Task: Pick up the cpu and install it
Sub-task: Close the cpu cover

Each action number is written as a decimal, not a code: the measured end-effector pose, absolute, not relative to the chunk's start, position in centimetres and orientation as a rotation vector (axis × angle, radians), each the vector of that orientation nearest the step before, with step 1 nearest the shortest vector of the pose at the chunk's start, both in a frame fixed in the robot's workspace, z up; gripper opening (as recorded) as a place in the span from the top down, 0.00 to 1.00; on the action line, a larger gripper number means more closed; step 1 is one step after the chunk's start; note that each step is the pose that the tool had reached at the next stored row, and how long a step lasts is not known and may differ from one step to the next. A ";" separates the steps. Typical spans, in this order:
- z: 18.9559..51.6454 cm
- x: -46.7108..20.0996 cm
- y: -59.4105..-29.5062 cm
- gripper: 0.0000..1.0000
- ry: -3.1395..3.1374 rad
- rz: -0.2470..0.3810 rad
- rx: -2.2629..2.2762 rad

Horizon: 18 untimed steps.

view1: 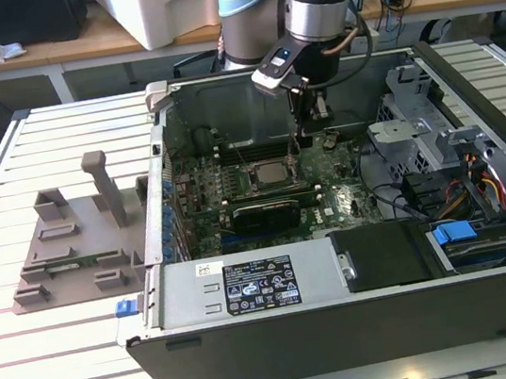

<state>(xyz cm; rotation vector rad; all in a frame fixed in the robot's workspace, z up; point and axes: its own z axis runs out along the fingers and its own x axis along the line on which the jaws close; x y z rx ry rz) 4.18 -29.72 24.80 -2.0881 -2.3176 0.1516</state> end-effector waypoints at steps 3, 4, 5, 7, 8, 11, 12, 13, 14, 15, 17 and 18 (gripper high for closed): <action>24.8 3.6 -29.7 0.89 -2.318 0.152 -2.088; 24.8 3.4 -29.7 0.89 -2.317 0.152 -2.088; 24.8 3.3 -29.7 0.89 -2.318 0.152 -2.088; 24.7 3.1 -29.7 0.89 -2.318 0.151 -2.088; 24.7 2.9 -29.7 0.89 -2.318 0.151 -2.088; 24.6 2.4 -29.7 0.89 -2.318 0.151 -2.088; 24.6 2.3 -29.7 0.89 -2.318 0.151 -2.088; 24.6 2.2 -29.7 0.89 -2.318 0.152 -2.088; 24.6 2.1 -29.7 0.89 -2.318 0.152 -2.088; 24.5 2.1 -29.7 0.89 -2.318 0.152 -2.088; 24.4 1.8 -29.7 0.89 -2.317 0.152 -2.088; 24.4 1.7 -29.7 0.89 -2.317 0.152 -2.088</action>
